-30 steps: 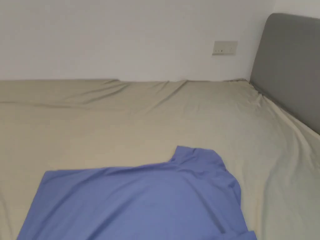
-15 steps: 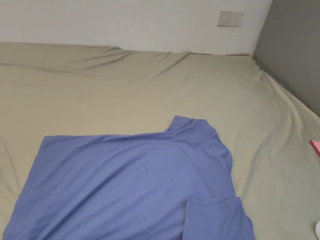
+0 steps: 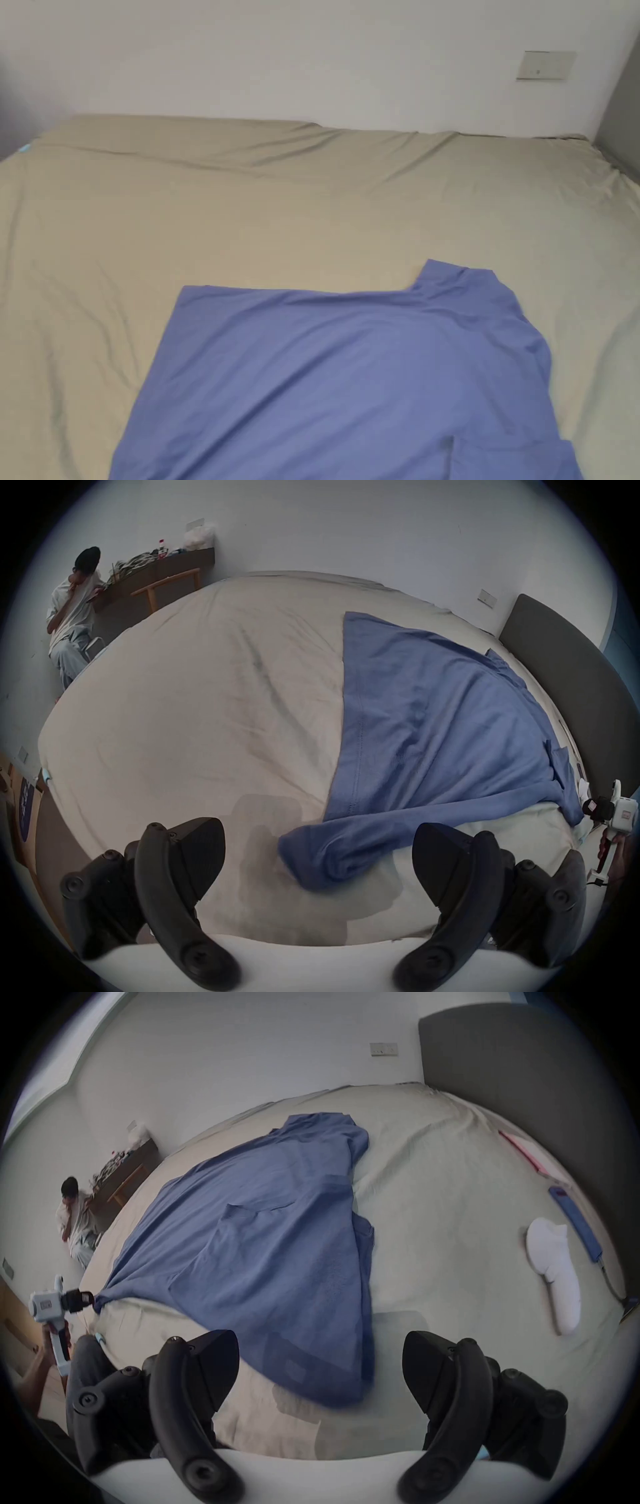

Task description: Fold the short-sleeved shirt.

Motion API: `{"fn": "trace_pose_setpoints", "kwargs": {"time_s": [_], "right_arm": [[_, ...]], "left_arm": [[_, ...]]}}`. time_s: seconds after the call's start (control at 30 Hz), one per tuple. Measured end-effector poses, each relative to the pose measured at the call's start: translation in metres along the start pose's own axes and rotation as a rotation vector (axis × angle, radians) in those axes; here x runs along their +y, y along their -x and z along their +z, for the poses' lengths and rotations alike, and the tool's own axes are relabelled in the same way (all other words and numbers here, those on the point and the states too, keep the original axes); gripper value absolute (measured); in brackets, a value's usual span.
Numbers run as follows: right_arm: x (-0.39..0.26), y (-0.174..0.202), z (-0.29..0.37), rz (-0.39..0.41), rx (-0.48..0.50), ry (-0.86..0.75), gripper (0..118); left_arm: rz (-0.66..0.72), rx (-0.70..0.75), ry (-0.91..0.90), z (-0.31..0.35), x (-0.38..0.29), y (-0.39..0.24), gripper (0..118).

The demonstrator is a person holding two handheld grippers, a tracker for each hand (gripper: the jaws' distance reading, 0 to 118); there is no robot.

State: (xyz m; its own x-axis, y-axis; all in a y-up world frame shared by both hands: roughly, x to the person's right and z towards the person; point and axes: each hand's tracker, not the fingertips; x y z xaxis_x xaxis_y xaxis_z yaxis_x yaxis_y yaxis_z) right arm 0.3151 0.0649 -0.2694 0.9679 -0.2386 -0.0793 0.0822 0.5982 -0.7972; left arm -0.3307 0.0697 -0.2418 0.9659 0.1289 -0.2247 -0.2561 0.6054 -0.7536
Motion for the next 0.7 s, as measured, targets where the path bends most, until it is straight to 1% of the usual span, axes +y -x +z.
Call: {"fn": "trace_pose_setpoints", "kwargs": {"time_s": [0.07,0.1,0.13,0.17,0.2,0.23,0.27,0.3,0.33,0.37,0.4,0.43,0.47,0.53,0.6,0.63,0.7], "right_arm": [[-0.003,-0.004,-0.016,-0.063,0.033,0.032,109],[-0.002,-0.006,-0.024,-0.101,0.036,0.084,110],[-0.003,-0.008,-0.030,-0.140,0.067,0.128,110],[-0.006,-0.008,-0.033,-0.153,0.060,0.120,110],[-0.005,-0.005,-0.029,-0.121,0.029,0.078,110],[-0.001,-0.003,-0.027,-0.111,0.028,0.093,108],[0.001,-0.001,-0.025,-0.094,0.006,0.107,100],[0.001,0.002,-0.021,-0.048,-0.056,0.073,79],[0.000,0.002,-0.019,-0.023,-0.092,0.050,27],[0.000,0.001,-0.016,-0.051,-0.020,0.055,17],[0.000,0.001,-0.015,-0.124,0.047,0.069,17],[0.000,0.001,-0.016,-0.161,0.085,0.086,16],[0.001,0.003,-0.017,-0.173,0.100,0.091,17],[0.004,0.007,-0.015,-0.162,0.090,0.073,16],[0.011,0.003,-0.012,-0.250,0.187,0.051,16],[0.015,0.003,-0.010,-0.293,0.214,0.032,16],[0.024,0.001,-0.004,-0.323,0.233,-0.003,16]], "left_arm": [[0.002,-0.005,0.012,-0.013,0.000,-0.004,115],[-0.006,-0.004,0.029,-0.024,-0.001,-0.001,115],[-0.012,0.001,0.049,-0.036,-0.003,0.004,115],[-0.019,0.005,0.071,-0.040,-0.003,0.003,114],[-0.021,-0.003,0.084,-0.042,-0.002,0.004,113],[-0.020,-0.003,0.084,-0.042,-0.001,0.004,110],[-0.020,0.005,0.071,-0.040,0.001,0.009,106],[-0.008,-0.010,0.052,-0.038,0.004,0.011,95],[0.013,-0.021,0.046,-0.036,0.007,0.013,74],[0.049,-0.053,0.049,-0.035,0.010,0.015,59],[0.071,-0.090,0.055,-0.031,0.011,0.011,39],[0.069,-0.108,0.054,-0.030,0.011,0.009,16],[0.052,-0.092,0.054,-0.028,0.011,0.005,13],[-0.014,-0.046,0.043,-0.023,0.013,-0.006,12],[0.020,-0.100,0.042,-0.018,0.019,-0.003,12],[0.042,-0.120,0.034,-0.015,0.022,-0.001,12],[0.051,-0.105,0.001,-0.008,0.031,0.001,12]]}}
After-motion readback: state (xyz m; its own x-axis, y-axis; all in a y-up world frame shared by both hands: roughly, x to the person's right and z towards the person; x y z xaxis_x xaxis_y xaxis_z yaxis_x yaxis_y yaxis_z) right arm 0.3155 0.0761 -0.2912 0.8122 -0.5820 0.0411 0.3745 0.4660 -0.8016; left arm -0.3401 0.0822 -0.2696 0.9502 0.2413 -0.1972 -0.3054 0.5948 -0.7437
